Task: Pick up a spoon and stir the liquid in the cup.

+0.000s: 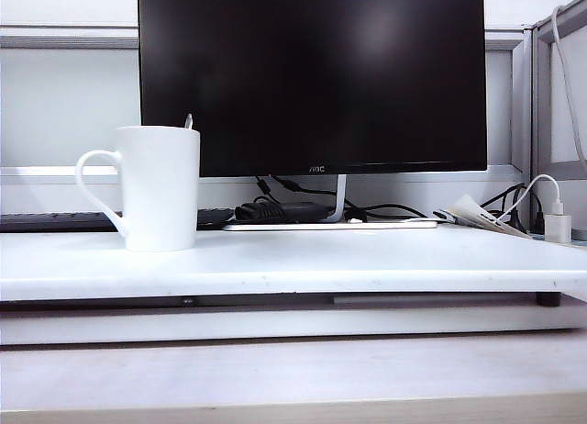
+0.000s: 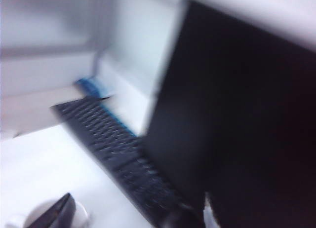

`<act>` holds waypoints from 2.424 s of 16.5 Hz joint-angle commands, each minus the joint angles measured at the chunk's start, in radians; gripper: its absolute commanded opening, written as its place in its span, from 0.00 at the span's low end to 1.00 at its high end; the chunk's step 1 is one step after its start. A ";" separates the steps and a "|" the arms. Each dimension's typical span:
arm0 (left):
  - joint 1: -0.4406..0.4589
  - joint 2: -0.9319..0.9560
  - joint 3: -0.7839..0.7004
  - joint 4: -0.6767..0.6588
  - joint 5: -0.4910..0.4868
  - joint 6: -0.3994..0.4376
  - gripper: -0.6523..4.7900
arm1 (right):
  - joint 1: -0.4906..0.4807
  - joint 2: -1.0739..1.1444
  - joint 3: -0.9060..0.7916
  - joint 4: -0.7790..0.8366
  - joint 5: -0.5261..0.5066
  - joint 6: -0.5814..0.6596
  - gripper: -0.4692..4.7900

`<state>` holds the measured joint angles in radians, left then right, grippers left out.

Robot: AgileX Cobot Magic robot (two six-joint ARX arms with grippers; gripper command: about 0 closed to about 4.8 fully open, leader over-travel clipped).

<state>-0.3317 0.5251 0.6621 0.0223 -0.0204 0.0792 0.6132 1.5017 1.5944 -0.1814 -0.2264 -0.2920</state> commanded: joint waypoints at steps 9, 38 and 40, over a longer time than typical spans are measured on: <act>0.001 -0.521 0.022 -0.395 -0.079 0.015 1.00 | -0.137 -1.032 -0.208 -0.534 0.187 -0.021 0.68; 0.002 -0.517 -0.653 -0.171 -0.090 -0.161 0.11 | -0.541 -1.415 -1.590 0.183 0.201 0.423 0.10; 0.002 -0.517 -0.653 -0.171 -0.090 -0.165 0.11 | -0.584 -1.415 -1.590 0.179 0.198 0.423 0.10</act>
<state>-0.3309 0.0074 0.0116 -0.1539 -0.1120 -0.0818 0.0311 0.0879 0.0116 -0.0170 -0.0223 0.1303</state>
